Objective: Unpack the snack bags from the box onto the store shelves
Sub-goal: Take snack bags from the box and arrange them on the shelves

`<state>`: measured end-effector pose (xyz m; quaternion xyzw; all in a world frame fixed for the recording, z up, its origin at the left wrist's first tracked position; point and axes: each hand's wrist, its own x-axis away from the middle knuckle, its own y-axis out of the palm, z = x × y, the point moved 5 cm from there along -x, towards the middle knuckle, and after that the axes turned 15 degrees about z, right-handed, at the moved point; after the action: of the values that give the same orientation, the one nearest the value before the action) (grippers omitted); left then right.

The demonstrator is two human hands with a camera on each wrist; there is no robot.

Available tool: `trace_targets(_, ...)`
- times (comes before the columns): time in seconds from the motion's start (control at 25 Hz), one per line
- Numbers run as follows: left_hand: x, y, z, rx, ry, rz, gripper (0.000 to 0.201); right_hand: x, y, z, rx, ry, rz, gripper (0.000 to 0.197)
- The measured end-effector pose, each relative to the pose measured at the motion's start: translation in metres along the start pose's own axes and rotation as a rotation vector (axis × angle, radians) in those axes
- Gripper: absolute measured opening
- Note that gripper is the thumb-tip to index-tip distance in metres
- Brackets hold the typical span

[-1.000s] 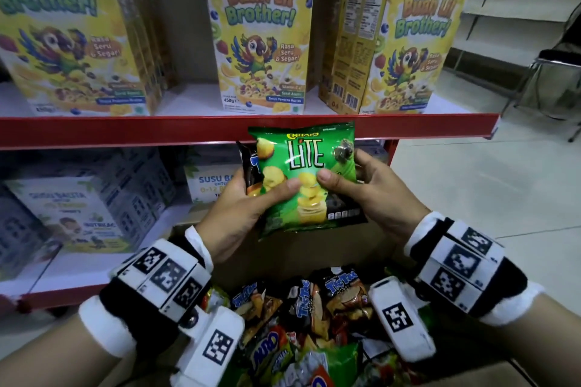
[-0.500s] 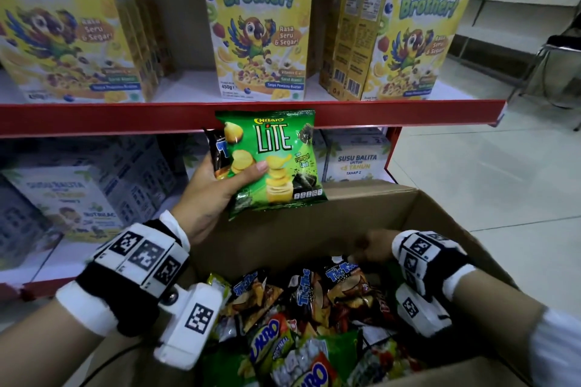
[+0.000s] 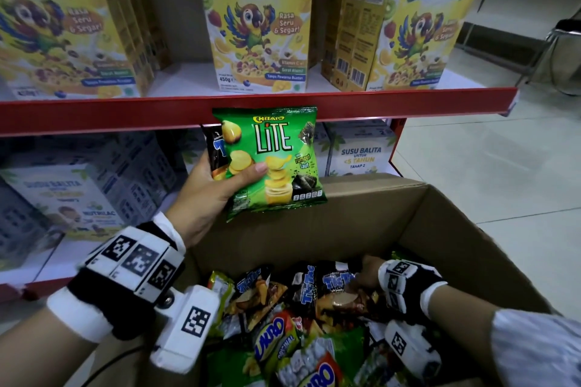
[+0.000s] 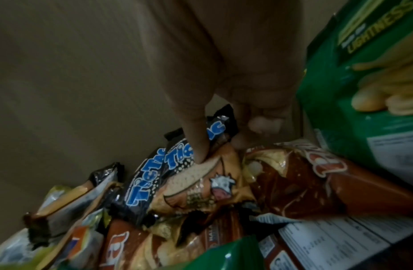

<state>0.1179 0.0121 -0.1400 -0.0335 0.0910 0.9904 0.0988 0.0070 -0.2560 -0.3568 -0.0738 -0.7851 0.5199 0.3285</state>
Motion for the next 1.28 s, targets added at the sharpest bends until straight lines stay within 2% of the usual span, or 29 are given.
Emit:
trace_targets(0.12,0.000,0.001,0.002,0.004,0.014,-0.002,0.075,0.010,-0.015,-0.011,-0.068,-0.038,-0.005,0.043)
trace_targets(0.2,0.000,0.001,0.005,0.019,0.027,0.010,0.080,0.022,-0.043,-0.026,-0.183,-0.125,-0.028,0.034)
trace_targets(0.32,0.001,0.002,0.013,0.045,0.050,0.024,0.080,0.057,-0.097,-0.049,-0.608,-0.262,-0.126,0.027)
trace_targets(0.4,0.002,0.003,0.017,0.064,0.059,0.026,0.078,0.083,-0.138,-0.055,-0.834,-0.324,-0.124,0.030)
trace_targets(0.56,0.003,0.010,0.029,0.070,0.086,0.014,0.074,0.126,-0.215,-0.063,-1.244,-0.399,0.083,0.037)
trace_targets(0.72,0.005,0.021,0.036,0.094,0.092,-0.025,0.072,0.160,-0.243,-0.087,-1.522,-0.556,0.246,0.011)
trace_targets(0.84,0.007,0.030,0.044,0.117,0.091,-0.060,0.073,0.168,-0.240,-0.105,-1.609,-0.605,0.286,0.034)
trace_targets(0.92,0.008,0.036,0.049,0.122,0.095,-0.082,0.073,0.169,-0.238,-0.109,-1.650,-0.605,0.312,0.040)
trace_targets(1.0,0.010,0.041,0.054,0.111,0.116,-0.097,0.074,0.171,-0.237,-0.111,-1.655,-0.606,0.314,0.039)
trace_targets(1.16,0.018,0.053,0.057,0.055,0.154,-0.153,0.104,0.174,-0.235,-0.112,-1.619,-0.604,0.308,0.034)
trace_targets(1.28,0.020,0.054,0.060,0.092,0.082,-0.158,0.104,0.175,-0.239,-0.106,-1.626,-0.585,0.368,0.033)
